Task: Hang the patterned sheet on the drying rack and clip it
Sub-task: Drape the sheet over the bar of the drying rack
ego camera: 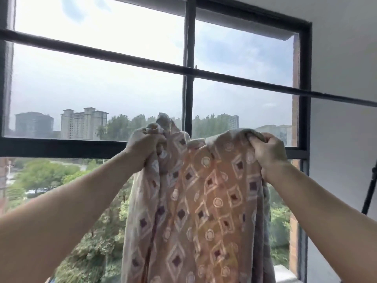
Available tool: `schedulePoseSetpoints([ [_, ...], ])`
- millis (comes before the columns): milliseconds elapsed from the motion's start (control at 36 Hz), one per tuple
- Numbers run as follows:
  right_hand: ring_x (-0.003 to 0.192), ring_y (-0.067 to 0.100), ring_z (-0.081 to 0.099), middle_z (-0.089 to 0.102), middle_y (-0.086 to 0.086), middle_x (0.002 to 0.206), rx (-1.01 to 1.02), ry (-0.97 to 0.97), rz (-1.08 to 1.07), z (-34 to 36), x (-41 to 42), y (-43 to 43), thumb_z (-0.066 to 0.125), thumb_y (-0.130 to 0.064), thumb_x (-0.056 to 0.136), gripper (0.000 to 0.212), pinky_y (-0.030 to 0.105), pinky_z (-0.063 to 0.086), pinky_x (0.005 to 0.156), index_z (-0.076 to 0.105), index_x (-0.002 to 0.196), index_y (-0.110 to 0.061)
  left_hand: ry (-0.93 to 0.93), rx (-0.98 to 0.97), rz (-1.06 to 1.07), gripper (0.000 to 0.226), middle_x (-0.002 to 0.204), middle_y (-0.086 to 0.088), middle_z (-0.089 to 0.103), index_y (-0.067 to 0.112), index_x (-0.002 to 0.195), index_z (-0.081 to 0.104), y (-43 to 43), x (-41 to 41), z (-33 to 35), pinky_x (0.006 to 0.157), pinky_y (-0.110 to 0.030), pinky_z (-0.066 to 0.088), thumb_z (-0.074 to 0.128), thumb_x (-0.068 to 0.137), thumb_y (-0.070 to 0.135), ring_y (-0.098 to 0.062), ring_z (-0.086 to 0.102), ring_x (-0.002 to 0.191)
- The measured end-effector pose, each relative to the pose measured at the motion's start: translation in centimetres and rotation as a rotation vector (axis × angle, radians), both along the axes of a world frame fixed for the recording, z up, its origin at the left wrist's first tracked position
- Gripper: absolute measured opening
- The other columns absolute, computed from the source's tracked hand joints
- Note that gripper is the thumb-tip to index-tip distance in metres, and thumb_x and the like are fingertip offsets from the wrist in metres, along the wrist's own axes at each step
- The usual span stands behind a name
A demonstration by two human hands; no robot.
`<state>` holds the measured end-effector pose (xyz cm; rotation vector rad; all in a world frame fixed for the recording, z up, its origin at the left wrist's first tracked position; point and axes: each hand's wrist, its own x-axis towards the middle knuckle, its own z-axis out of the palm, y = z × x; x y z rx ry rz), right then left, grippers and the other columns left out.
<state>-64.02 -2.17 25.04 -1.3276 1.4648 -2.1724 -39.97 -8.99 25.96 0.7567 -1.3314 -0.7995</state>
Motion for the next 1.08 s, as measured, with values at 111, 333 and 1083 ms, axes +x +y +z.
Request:
schedulePoseSetpoints([
  [111, 0.077, 0.028, 0.065, 0.069, 0.008, 0.081, 0.056, 0.195, 0.229, -1.0, 1.9, 0.0, 0.059, -0.016, 0.09, 0.018, 0.042, 0.057, 0.076, 0.067, 0.076, -0.023, -0.18, -0.001, -0.223, 0.027, 0.071, -0.006, 0.055, 0.012, 0.084, 0.055, 2.8, -1.3, -0.9, 0.048, -0.015, 0.049, 0.055, 0.075, -0.014, -0.01, 0.055, 0.054],
  [333, 0.055, 0.016, 0.064, 0.07, 0.003, 0.068, 0.112, 0.301, 0.663, 0.0, 4.2, 1.0, 0.063, -0.006, 0.083, 0.011, 0.024, 0.056, 0.052, 0.07, 0.081, -0.014, -0.46, 0.04, -0.624, 0.048, 0.091, -0.002, 0.068, 0.024, 0.105, 0.059, 4.8, -3.6, -1.4, 0.067, -0.025, 0.058, 0.064, 0.075, -0.013, -0.012, 0.067, 0.072],
  [1083, 0.083, 0.014, 0.062, 0.067, 0.001, 0.089, 0.808, 0.686, 0.55, -6.4, 1.6, -0.1, 0.059, -0.022, 0.089, 0.011, 0.028, 0.05, 0.071, 0.059, 0.087, -0.012, 0.043, -0.022, -0.082, 0.027, 0.074, -0.002, 0.063, 0.018, 0.068, 0.059, 3.6, -2.2, 0.8, 0.083, -0.034, 0.054, 0.065, 0.075, -0.007, -0.022, 0.063, 0.079],
])
